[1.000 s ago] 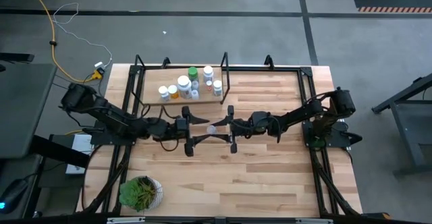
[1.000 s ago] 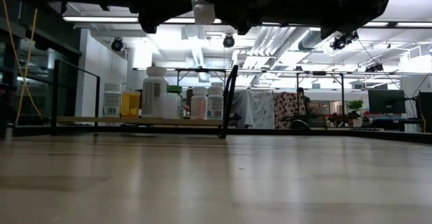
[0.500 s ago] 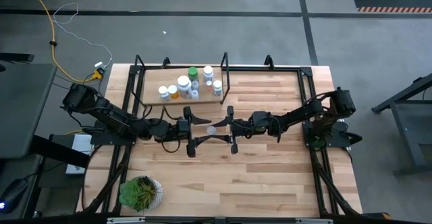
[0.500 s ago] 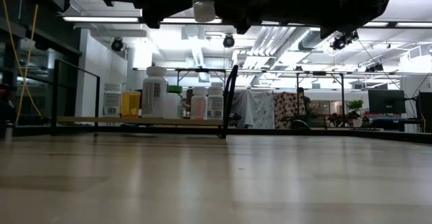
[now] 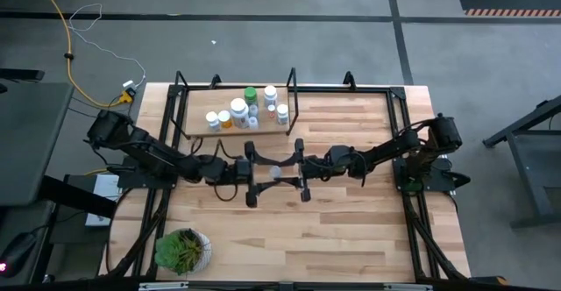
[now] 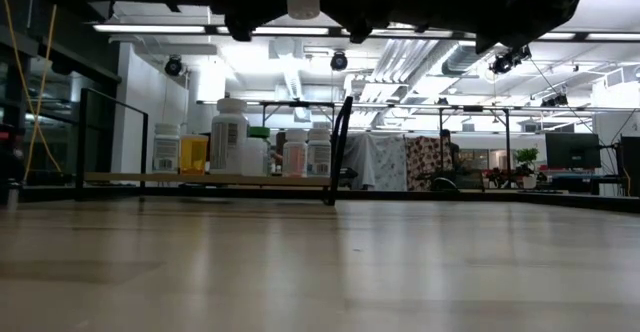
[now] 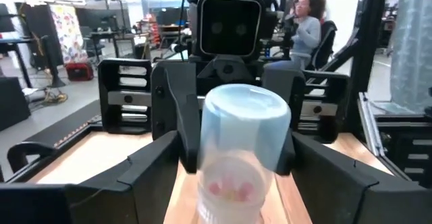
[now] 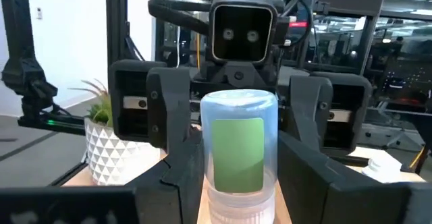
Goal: Pick and place medicine bottles onto shelf by color
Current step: Adjust the small green pill bottle on the shelf
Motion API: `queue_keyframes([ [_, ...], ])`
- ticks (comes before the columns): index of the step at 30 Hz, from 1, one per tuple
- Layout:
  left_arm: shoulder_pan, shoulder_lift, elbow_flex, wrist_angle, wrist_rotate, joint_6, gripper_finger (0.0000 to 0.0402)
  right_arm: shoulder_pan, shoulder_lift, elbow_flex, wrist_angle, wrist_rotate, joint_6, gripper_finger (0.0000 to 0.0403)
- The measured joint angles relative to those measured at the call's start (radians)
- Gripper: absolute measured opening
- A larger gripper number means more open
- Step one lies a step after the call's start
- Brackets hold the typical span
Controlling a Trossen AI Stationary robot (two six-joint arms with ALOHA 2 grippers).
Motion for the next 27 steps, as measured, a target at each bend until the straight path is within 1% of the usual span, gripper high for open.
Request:
queue_keyframes([
  [3, -0.003, 0.044, 0.039, 0.002, -0.027, 0.008, 0.0258, 0.002, -0.002, -0.005, 0.0, -0.015, 0.009, 0.0149],
  [5, -0.013, 0.056, 0.05, 0.002, -0.073, 0.028, 0.0258, 0.003, -0.002, -0.005, -0.004, -0.027, 0.005, 0.0149],
  [7, -0.024, 0.047, 0.049, -0.004, -0.118, 0.046, 0.0258, 0.002, 0.0, -0.004, -0.003, -0.028, 0.003, 0.0149],
  [10, -0.038, 0.011, 0.042, -0.012, -0.146, 0.067, 0.0258, 0.001, 0.0, 0.004, -0.004, -0.017, 0.003, 0.0149],
  [15, -0.065, -0.063, 0.038, 0.007, -0.154, 0.077, 0.0257, -0.003, 0.007, 0.0, -0.047, -0.005, 0.008, 0.0149],
  [21, -0.074, -0.07, 0.036, -0.025, -0.159, 0.074, 0.0257, -0.003, 0.003, 0.001, -0.028, -0.008, 0.007, 0.0149],
  [27, -0.033, -0.053, 0.036, -0.049, -0.122, -0.028, 0.0257, -0.003, 0.003, 0.001, -0.016, -0.009, 0.005, 0.0149],
])
